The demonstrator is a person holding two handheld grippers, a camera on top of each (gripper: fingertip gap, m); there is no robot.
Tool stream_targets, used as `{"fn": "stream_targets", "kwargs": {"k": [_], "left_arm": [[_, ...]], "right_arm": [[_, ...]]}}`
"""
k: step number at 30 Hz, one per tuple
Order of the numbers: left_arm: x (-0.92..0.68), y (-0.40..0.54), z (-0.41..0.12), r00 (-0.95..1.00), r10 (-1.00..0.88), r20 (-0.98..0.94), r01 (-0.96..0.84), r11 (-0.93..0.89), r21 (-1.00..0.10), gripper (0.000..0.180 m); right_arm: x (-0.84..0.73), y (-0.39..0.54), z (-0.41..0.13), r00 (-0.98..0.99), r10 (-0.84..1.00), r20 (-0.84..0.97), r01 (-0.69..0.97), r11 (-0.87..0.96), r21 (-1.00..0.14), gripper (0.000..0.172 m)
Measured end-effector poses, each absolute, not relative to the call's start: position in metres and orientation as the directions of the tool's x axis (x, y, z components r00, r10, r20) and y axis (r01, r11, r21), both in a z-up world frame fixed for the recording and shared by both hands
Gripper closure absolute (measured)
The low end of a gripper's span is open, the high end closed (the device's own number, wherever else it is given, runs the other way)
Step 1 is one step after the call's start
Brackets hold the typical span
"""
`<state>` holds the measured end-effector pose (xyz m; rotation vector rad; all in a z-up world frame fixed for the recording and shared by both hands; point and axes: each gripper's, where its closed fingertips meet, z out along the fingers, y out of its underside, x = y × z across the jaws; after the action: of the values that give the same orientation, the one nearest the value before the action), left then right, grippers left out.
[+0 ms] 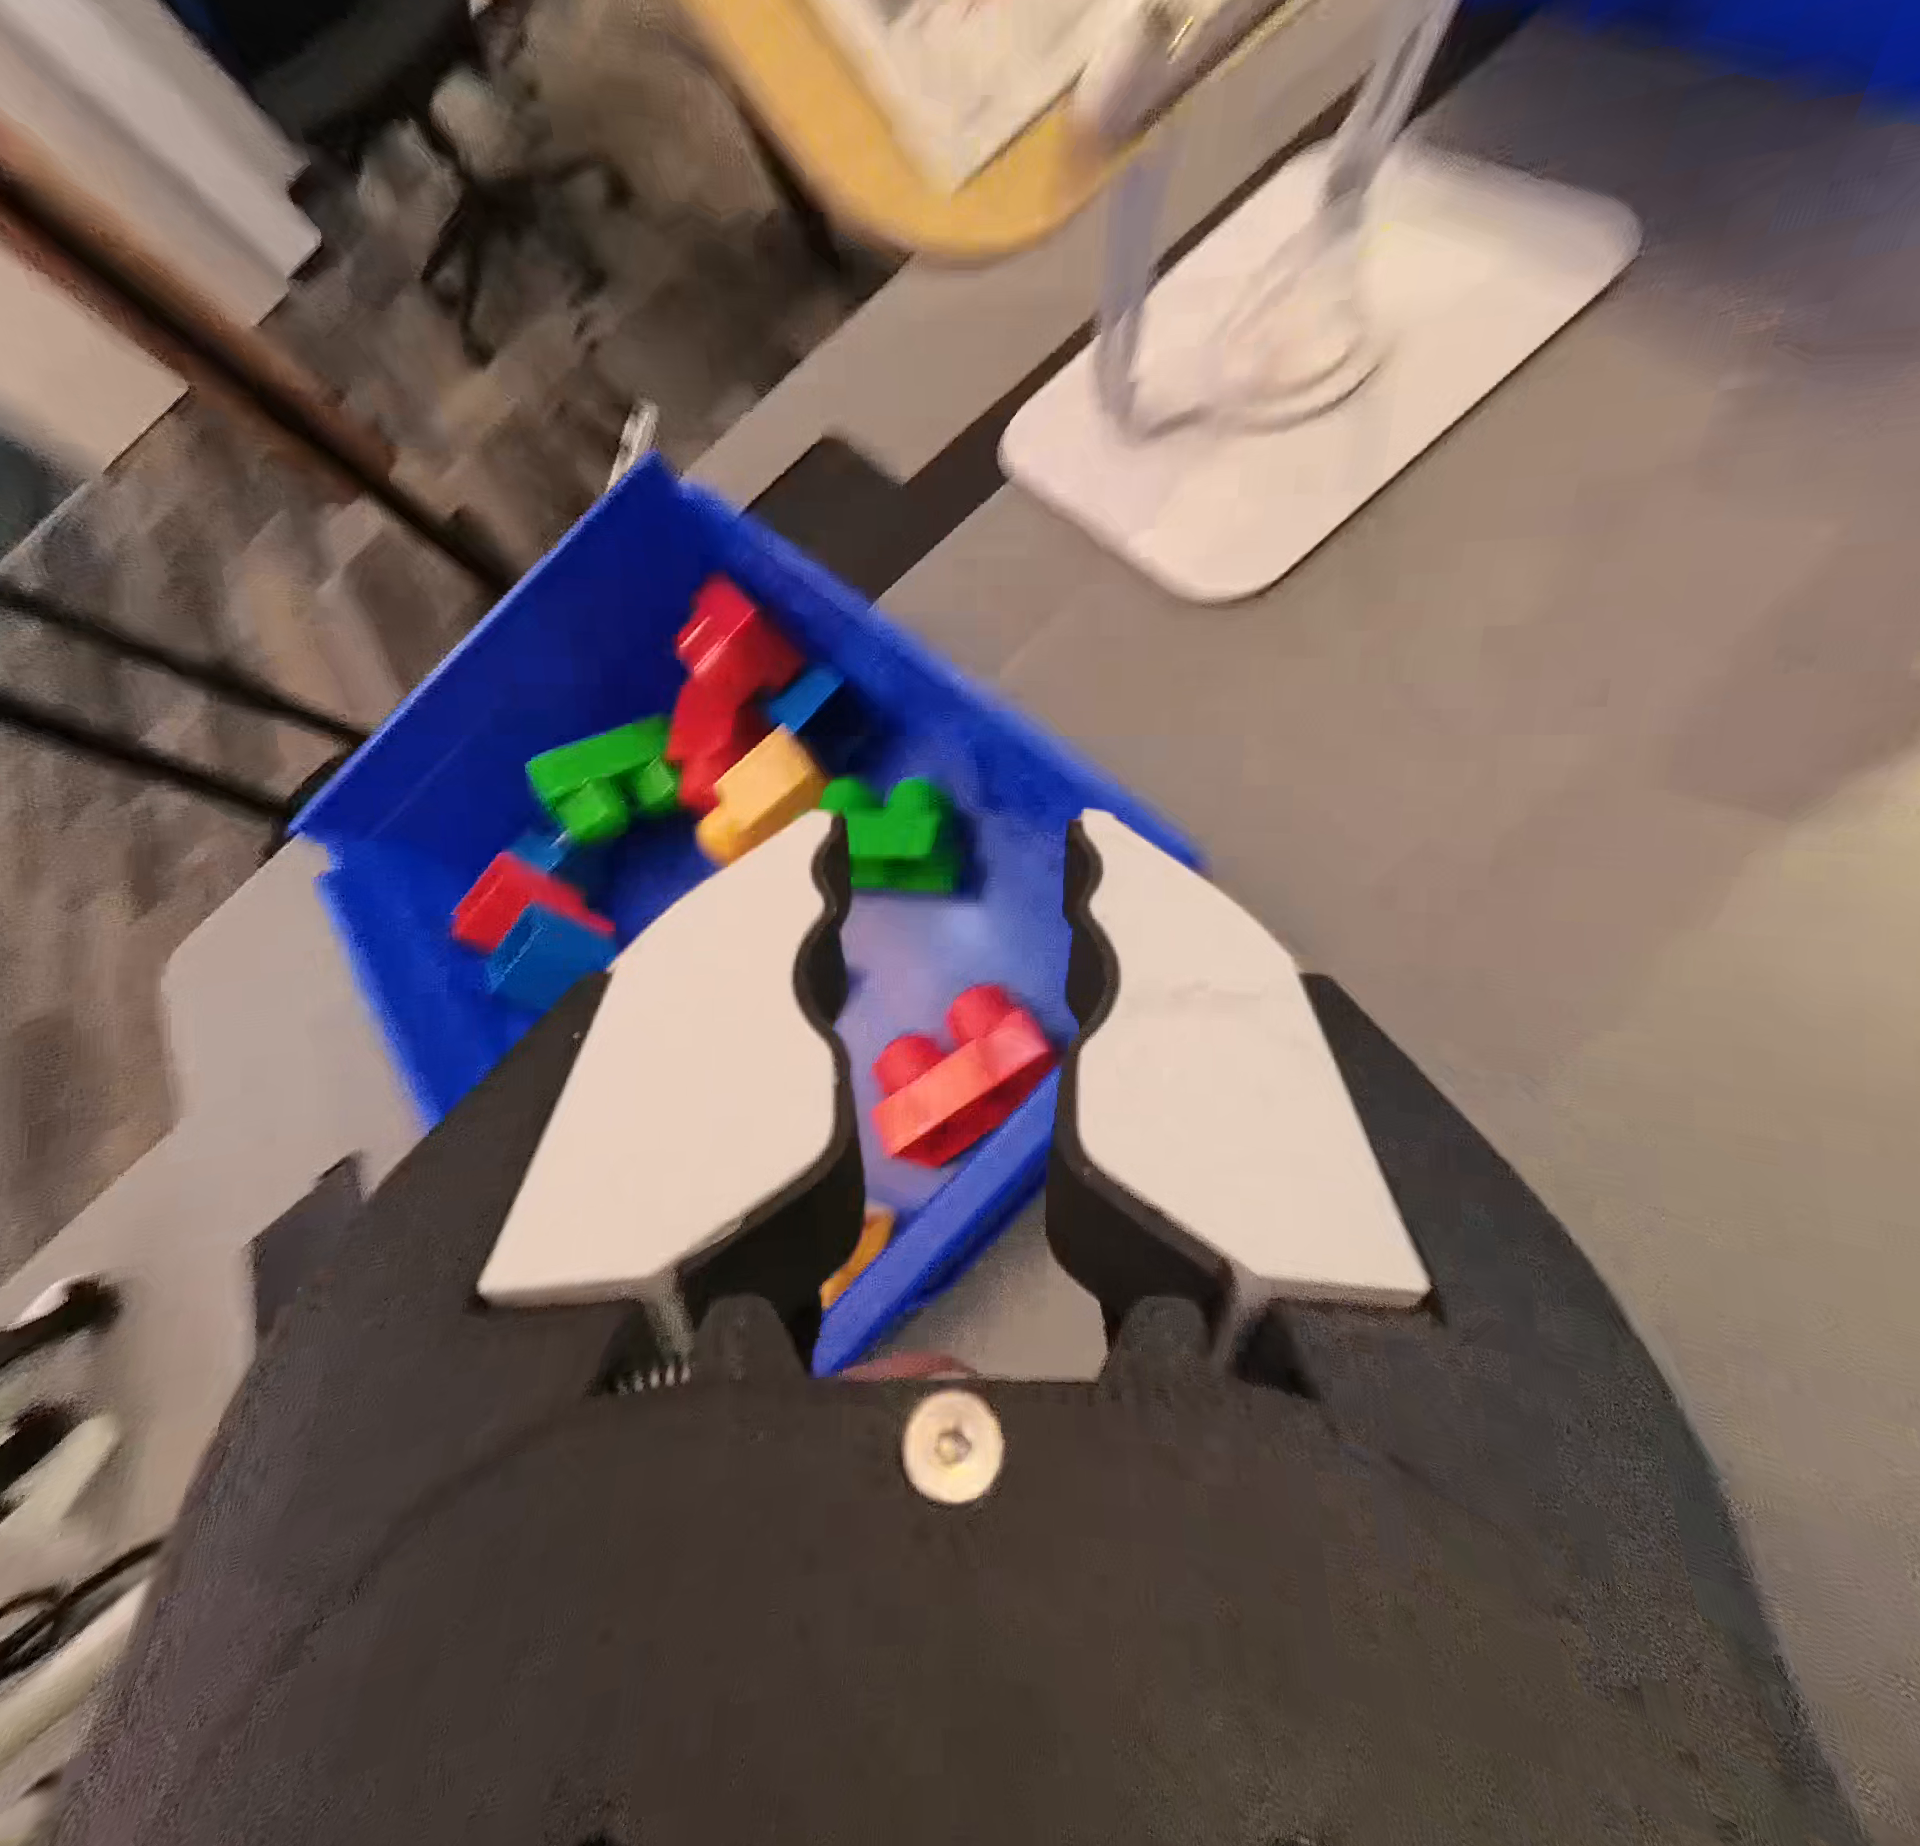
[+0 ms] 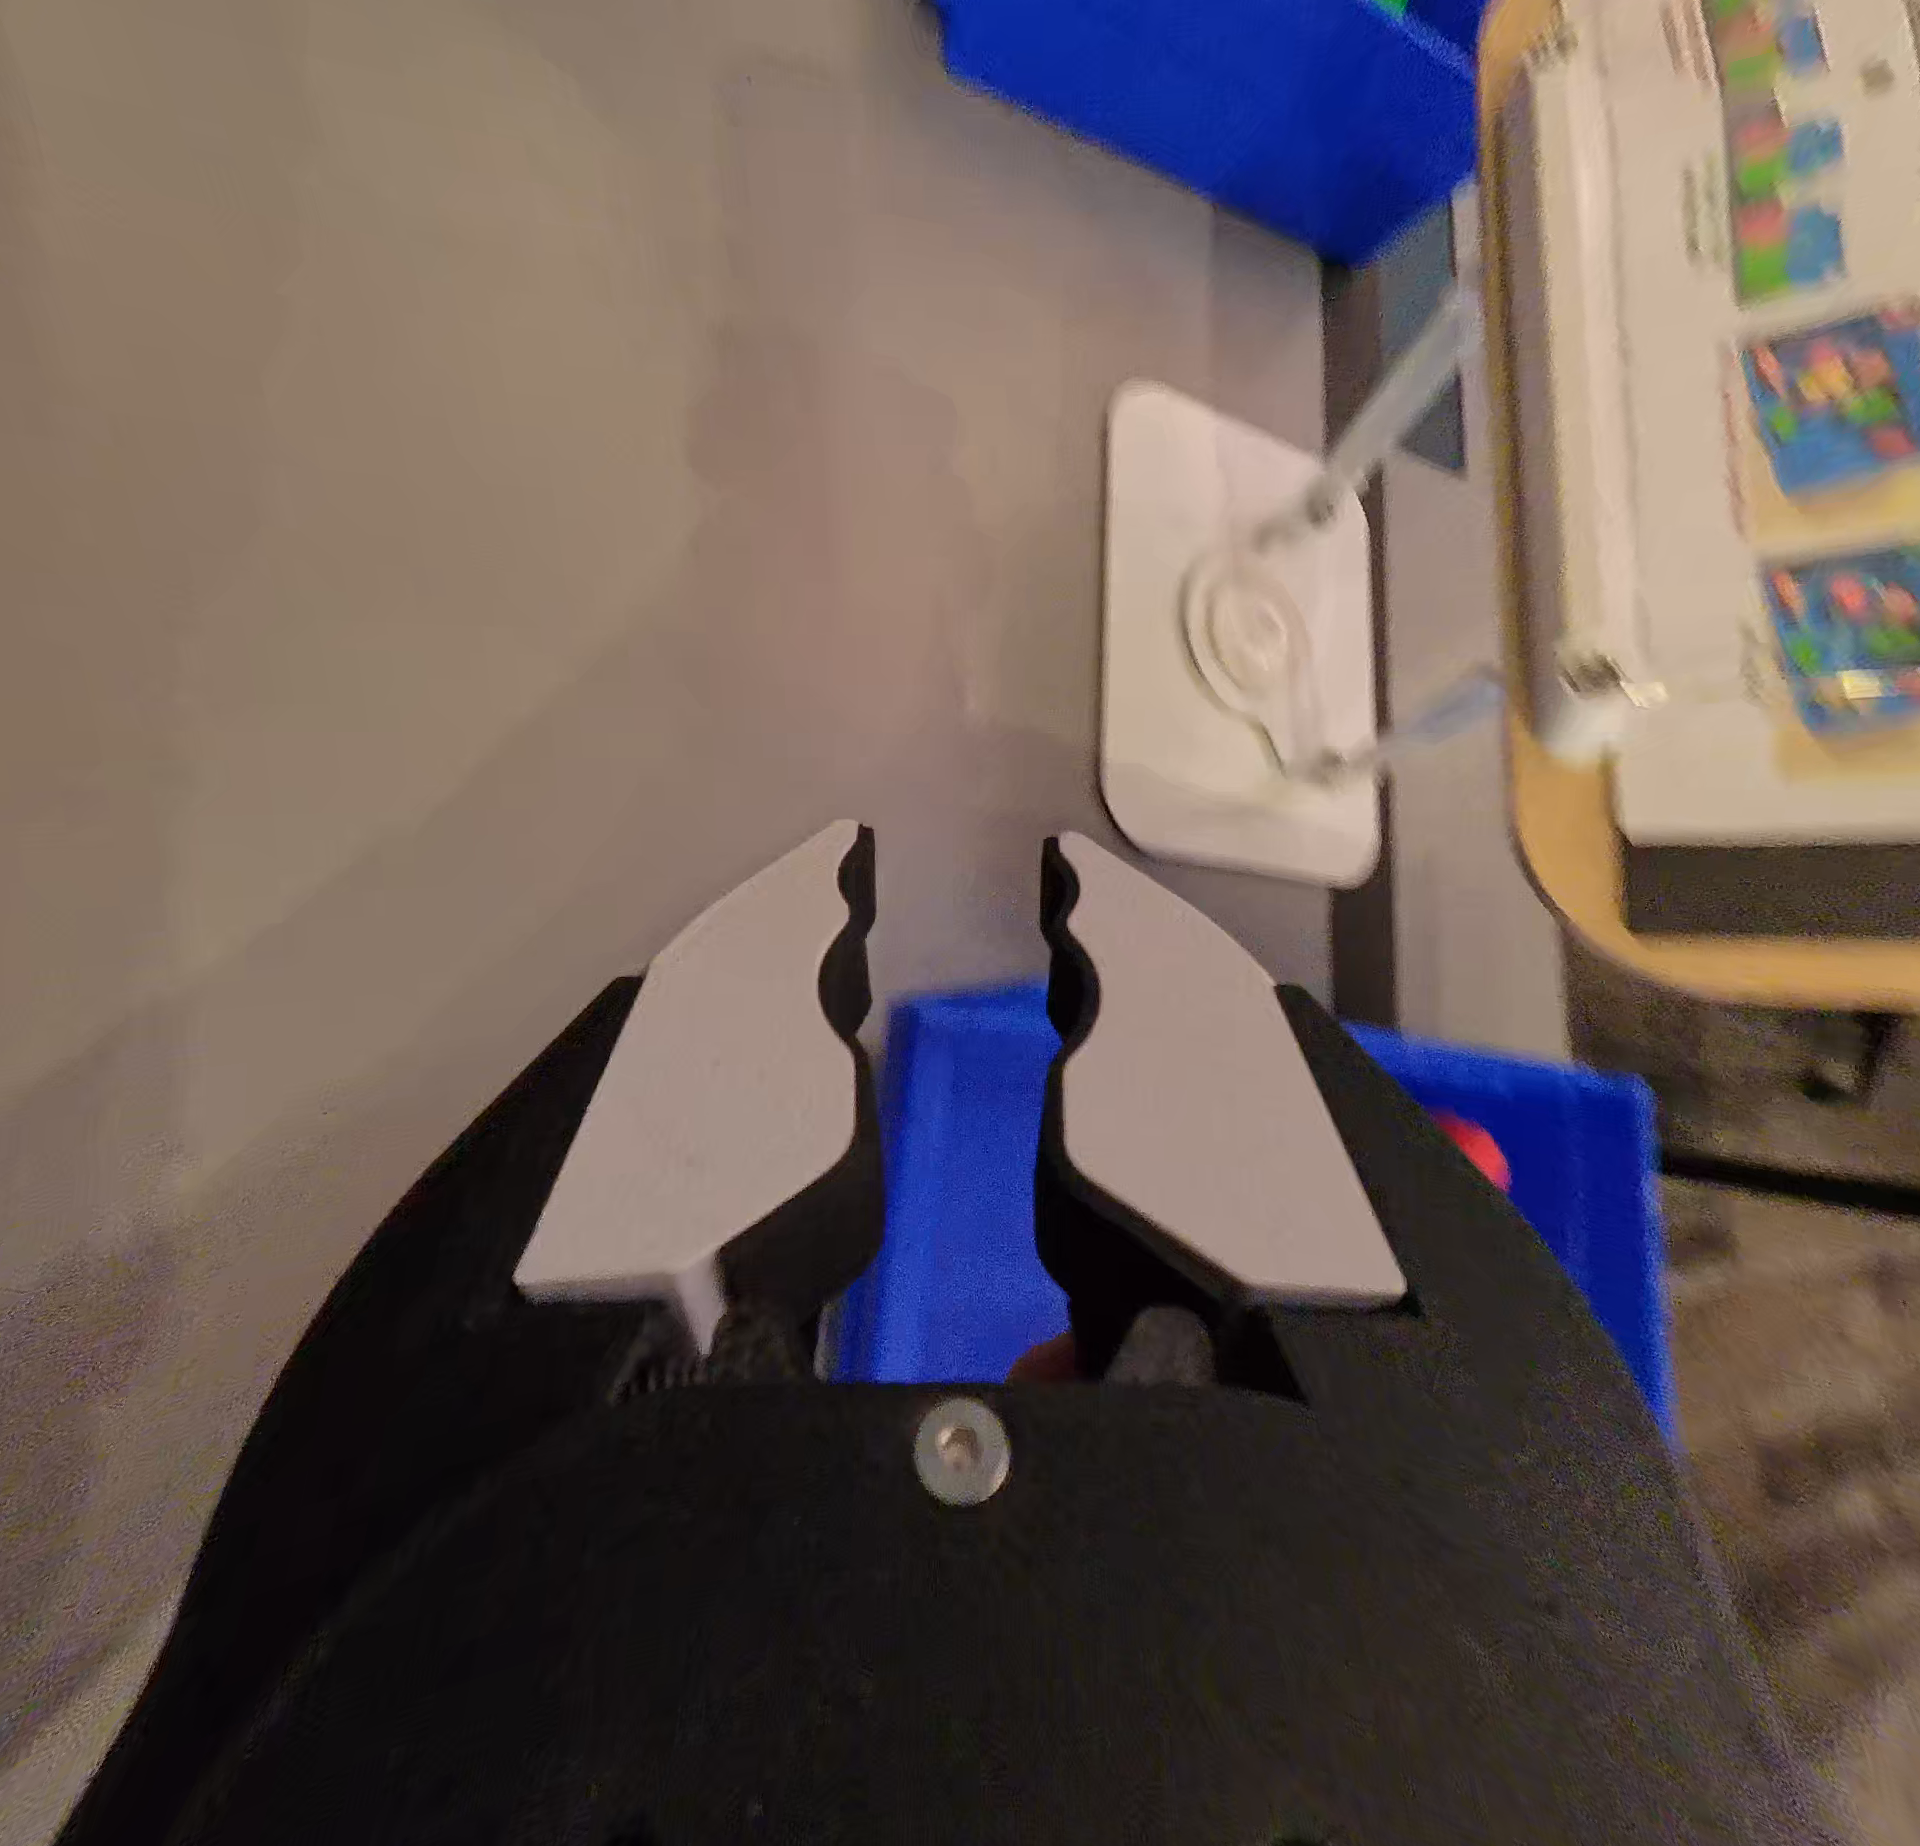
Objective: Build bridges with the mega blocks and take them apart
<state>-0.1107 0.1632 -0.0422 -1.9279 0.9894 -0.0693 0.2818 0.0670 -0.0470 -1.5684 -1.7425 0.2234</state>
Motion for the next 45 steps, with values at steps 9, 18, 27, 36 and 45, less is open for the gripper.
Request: {"fn": "stream_targets", "kwargs": {"k": [9,18,27,36,45], "left_arm": [[-0.165,0.232,-0.136,0.556,-0.740,-0.378,-0.824,-0.431,-0.367,0.124],[-0.196,0.258,-0.181,0.429,-0.737,-0.522,-0.886,-0.456,-0.084,0.147],[-0.207,0.283,-0.175,0.252,-0.629,-0.736,-0.920,-0.391,0.019,0.170],[-0.206,0.291,-0.135,0.337,-0.465,-0.819,-0.910,-0.384,-0.156,0.179],[-0.110,0.207,-0.022,0.696,-0.537,-0.476,-0.559,0.010,-0.829,0.179]], "right_arm": [[0.177,0.023,-0.119,-0.081,0.981,0.176,0.636,0.187,-0.749,0.148],[0.170,0.024,-0.130,-0.096,0.988,0.121,0.588,0.154,-0.794,0.152],[0.171,0.023,-0.132,-0.106,0.988,0.111,0.576,0.153,-0.803,0.155],[0.161,0.026,-0.118,-0.090,0.989,0.116,0.522,0.146,-0.840,0.157],[0.135,0.053,-0.051,0.022,0.999,0.041,0.289,0.033,-0.957,0.146]]}}
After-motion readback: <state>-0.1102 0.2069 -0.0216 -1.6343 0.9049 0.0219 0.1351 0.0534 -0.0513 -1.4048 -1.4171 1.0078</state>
